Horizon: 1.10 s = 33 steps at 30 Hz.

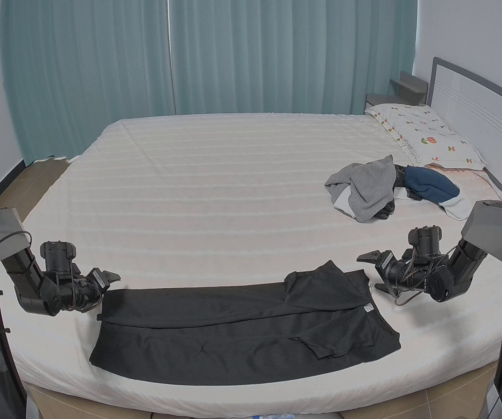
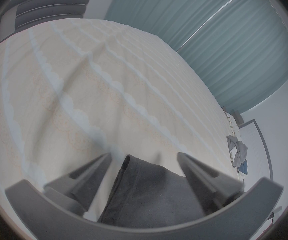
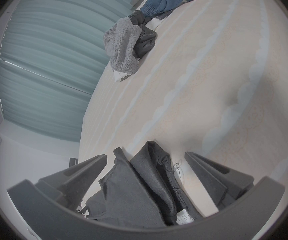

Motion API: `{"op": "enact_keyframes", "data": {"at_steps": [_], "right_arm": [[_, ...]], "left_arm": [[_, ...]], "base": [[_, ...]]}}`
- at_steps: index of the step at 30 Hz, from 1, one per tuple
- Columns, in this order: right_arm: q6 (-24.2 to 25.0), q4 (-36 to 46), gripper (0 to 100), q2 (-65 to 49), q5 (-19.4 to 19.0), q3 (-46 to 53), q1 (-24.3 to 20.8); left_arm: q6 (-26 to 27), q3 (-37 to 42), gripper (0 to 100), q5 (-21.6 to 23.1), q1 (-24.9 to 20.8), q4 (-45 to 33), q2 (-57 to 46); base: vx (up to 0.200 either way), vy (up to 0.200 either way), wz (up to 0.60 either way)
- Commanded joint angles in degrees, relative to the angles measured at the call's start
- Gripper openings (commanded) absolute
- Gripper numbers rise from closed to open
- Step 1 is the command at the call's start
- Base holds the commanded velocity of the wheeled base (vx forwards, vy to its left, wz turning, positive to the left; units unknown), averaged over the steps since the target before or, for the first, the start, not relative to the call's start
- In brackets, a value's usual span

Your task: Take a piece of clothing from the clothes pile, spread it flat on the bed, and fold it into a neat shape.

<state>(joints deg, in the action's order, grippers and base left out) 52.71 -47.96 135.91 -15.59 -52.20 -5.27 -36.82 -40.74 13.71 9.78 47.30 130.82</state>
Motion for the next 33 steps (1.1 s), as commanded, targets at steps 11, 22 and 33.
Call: {"op": "enact_keyframes", "data": {"at_steps": [11,22,33], "right_arm": [[-0.42,0.32,100,3.39,1.44,-4.31,-1.24],[-1.65,1.64,0,6.21,2.23,-7.57,-2.29],[-2.44,0.85,0,6.47,3.81,-8.27,-1.59]], "left_arm": [[-0.63,0.22,0,-0.09,1.91,1.04,0.32],[-1.59,-0.04,0,-0.09,2.09,1.04,0.40],[-1.68,-0.13,0,0.00,2.09,1.04,0.67]], "base": [[0.000,0.000,0.00],[0.000,0.000,0.00],[0.000,0.000,0.00]]}}
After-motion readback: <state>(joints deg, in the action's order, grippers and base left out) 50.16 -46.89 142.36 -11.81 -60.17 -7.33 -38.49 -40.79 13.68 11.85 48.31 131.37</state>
